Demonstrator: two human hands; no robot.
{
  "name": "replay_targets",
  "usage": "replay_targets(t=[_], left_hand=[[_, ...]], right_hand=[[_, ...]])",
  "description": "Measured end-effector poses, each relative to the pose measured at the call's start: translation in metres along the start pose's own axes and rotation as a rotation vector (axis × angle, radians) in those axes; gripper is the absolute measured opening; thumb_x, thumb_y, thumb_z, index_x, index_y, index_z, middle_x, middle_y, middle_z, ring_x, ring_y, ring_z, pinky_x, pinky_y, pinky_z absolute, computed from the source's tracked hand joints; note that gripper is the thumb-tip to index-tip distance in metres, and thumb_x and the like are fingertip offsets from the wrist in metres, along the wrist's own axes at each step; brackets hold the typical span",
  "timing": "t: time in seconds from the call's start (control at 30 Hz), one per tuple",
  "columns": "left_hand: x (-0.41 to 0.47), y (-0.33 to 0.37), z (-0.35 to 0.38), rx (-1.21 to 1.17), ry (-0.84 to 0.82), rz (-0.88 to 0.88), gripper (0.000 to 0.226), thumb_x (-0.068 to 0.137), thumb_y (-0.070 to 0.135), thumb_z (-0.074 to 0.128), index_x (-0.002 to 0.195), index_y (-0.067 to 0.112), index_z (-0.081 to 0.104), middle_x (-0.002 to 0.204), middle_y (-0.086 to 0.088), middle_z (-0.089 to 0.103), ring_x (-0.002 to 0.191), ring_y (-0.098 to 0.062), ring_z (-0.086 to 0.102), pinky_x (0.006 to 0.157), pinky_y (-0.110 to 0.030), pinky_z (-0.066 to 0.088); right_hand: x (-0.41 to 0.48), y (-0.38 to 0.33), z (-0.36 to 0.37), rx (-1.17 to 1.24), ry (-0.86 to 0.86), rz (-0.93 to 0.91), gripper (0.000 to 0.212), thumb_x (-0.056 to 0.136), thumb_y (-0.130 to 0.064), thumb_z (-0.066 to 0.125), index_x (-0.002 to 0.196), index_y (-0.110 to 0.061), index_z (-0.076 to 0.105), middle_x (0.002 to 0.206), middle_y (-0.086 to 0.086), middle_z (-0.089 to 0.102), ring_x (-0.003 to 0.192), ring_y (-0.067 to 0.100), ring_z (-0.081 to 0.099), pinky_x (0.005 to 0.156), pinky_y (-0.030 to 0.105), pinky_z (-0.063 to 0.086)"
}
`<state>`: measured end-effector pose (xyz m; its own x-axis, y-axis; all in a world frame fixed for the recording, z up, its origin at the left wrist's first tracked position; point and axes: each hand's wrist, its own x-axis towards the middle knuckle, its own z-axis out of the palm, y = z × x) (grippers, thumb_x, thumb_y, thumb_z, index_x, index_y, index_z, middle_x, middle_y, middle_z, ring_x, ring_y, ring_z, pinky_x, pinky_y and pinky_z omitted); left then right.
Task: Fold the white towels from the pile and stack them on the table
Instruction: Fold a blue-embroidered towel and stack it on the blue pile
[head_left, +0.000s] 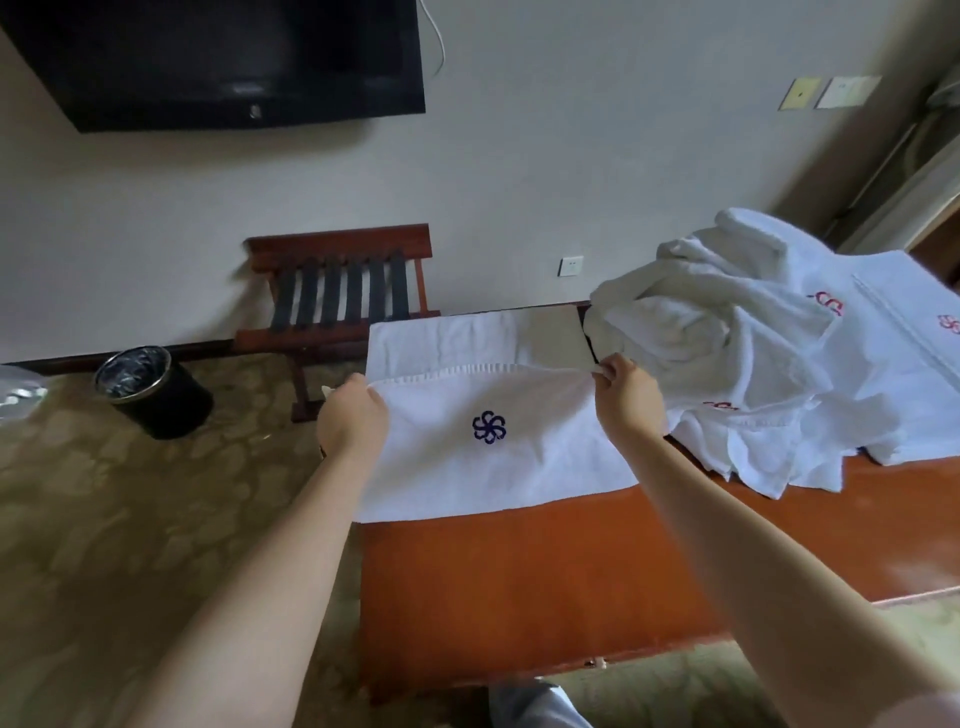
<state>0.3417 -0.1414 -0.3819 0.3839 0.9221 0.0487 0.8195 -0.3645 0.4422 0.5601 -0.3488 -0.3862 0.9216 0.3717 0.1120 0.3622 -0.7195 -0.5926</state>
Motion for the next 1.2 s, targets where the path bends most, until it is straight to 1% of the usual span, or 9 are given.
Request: replay_targets(t=[0.1, 0.2, 0.4, 0.53, 0.7, 0.93, 1.07, 1.13, 1.2], left_hand=[[0.036, 0.021, 0.001, 0.038, 0.021, 0.030, 0.022, 0.099, 0.017, 0.041, 0.103, 0.004, 0.059, 0.098, -0.017, 0.065, 0.090, -0.035, 0.062, 0.074, -0.043, 0.054], [0.073, 0.042, 0.005, 0.059, 0.019, 0.019, 0.023, 0.099, 0.014, 0.039, 0.107, 0.003, 0.058, 0.102, -0.019, 0.064, 0.096, -0.038, 0.060, 0.079, -0.045, 0.053], [0.139, 0.070, 0.017, 0.097, 0.024, -0.014, 0.026, 0.100, 0.016, 0.040, 0.116, 0.002, 0.056, 0.107, -0.020, 0.065, 0.100, -0.036, 0.062, 0.078, -0.042, 0.056], [0.178, 0.079, 0.029, 0.126, 0.005, -0.046, 0.026, 0.100, 0.014, 0.042, 0.119, 0.003, 0.054, 0.109, -0.020, 0.064, 0.101, -0.036, 0.062, 0.078, -0.041, 0.056], [0.217, 0.087, 0.049, 0.158, -0.057, -0.079, 0.030, 0.099, 0.013, 0.043, 0.126, 0.003, 0.050, 0.116, -0.021, 0.061, 0.105, -0.036, 0.060, 0.079, -0.042, 0.056], [0.265, 0.086, 0.099, 0.167, -0.121, -0.114, 0.032, 0.098, 0.008, 0.045, 0.130, 0.002, 0.047, 0.119, -0.021, 0.060, 0.109, -0.035, 0.059, 0.077, -0.037, 0.053], [0.289, 0.081, 0.134, 0.149, -0.156, -0.153, 0.031, 0.097, 0.005, 0.045, 0.128, 0.002, 0.048, 0.118, -0.020, 0.060, 0.109, -0.035, 0.058, 0.072, -0.033, 0.048], [0.296, 0.074, 0.153, 0.097, -0.199, -0.169, 0.035, 0.097, 0.006, 0.043, 0.132, 0.003, 0.046, 0.120, -0.021, 0.058, 0.109, -0.035, 0.057, 0.069, -0.032, 0.044], [0.296, 0.066, 0.172, 0.035, -0.297, -0.169, 0.047, 0.098, 0.012, 0.044, 0.144, 0.009, 0.034, 0.128, -0.019, 0.054, 0.110, -0.034, 0.056, 0.072, -0.033, 0.044]], right_hand=[[0.043, -0.013, 0.005, 0.009, 0.044, 0.006, 0.016, 0.095, -0.022, 0.052, 0.097, -0.011, 0.064, 0.092, 0.010, 0.068, 0.076, 0.027, 0.056, 0.059, 0.028, 0.034], [0.085, -0.024, 0.013, 0.039, 0.049, 0.023, 0.014, 0.093, -0.021, 0.055, 0.095, -0.012, 0.065, 0.089, 0.012, 0.069, 0.082, 0.033, 0.061, 0.061, 0.028, 0.033], [0.157, -0.039, 0.034, 0.133, 0.005, 0.002, 0.013, 0.091, -0.009, 0.049, 0.088, -0.008, 0.061, 0.079, 0.013, 0.068, 0.074, 0.037, 0.066, 0.070, 0.038, 0.053], [0.197, -0.044, 0.053, 0.151, -0.003, -0.001, 0.012, 0.092, -0.011, 0.050, 0.091, -0.006, 0.062, 0.083, 0.014, 0.068, 0.079, 0.036, 0.065, 0.070, 0.037, 0.051], [0.235, -0.047, 0.081, 0.096, 0.004, 0.011, 0.010, 0.090, -0.009, 0.051, 0.090, -0.006, 0.061, 0.085, 0.013, 0.067, 0.080, 0.032, 0.059, 0.062, 0.028, 0.033], [0.281, -0.040, 0.138, -0.012, -0.061, 0.057, 0.012, 0.091, -0.007, 0.050, 0.094, -0.005, 0.061, 0.089, 0.017, 0.066, 0.071, 0.027, 0.047, 0.062, 0.028, 0.032], [0.297, -0.029, 0.171, -0.060, -0.106, 0.104, 0.015, 0.092, -0.009, 0.048, 0.100, -0.006, 0.061, 0.093, 0.018, 0.066, 0.074, 0.027, 0.049, 0.063, 0.028, 0.034], [0.300, -0.022, 0.186, -0.053, -0.139, 0.121, 0.019, 0.092, -0.008, 0.047, 0.106, -0.006, 0.060, 0.100, 0.018, 0.065, 0.077, 0.027, 0.050, 0.064, 0.028, 0.034], [0.297, -0.014, 0.200, -0.048, -0.226, 0.111, 0.032, 0.092, -0.008, 0.050, 0.124, -0.006, 0.053, 0.120, 0.020, 0.057, 0.094, 0.032, 0.056, 0.069, 0.028, 0.036]])
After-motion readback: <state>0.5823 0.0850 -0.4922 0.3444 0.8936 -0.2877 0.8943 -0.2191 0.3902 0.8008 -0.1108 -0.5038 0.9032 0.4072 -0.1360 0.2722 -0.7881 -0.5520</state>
